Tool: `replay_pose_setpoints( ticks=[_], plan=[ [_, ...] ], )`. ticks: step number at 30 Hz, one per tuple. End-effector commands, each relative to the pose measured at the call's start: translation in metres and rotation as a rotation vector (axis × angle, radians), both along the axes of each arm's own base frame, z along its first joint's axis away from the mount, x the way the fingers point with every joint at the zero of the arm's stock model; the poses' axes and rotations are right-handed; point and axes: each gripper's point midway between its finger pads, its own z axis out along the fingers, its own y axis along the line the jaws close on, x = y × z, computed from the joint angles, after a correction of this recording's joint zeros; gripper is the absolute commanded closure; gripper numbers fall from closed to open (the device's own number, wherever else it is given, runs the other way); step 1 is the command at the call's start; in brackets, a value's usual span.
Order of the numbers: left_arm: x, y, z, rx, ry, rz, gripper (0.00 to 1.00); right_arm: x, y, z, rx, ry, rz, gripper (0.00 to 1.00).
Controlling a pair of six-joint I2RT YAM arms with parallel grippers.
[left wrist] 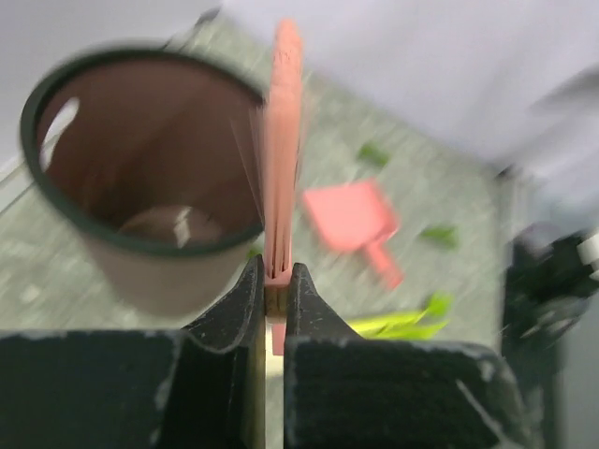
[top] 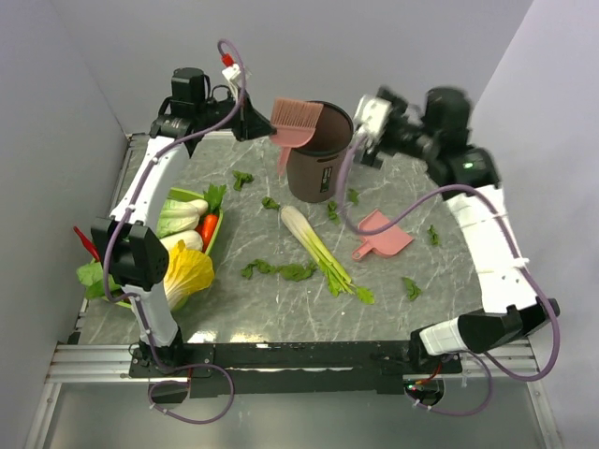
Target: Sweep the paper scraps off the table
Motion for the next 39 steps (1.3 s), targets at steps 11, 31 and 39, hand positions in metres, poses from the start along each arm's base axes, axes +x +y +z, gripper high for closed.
replay_pose_setpoints(
  ticks=[11, 31, 39],
  plan=[
    [-0.086, 0.011, -0.058, 0.476, -0.290, -0.205, 0.99, -0.047, 0.058, -0.017, 0.275, 0.602, 0.297, 0.01],
    [-0.096, 0.001, -0.040, 0.460, -0.394, -0.232, 0.99, -0.028, 0.123, -0.093, 0.129, 0.653, 0.356, 0.34],
    [-0.091, 0.002, -0.037, 0.459, -0.429, -0.207, 0.99, -0.015, 0.121, -0.097, 0.174, 0.723, 0.324, 1.00]
  ],
)
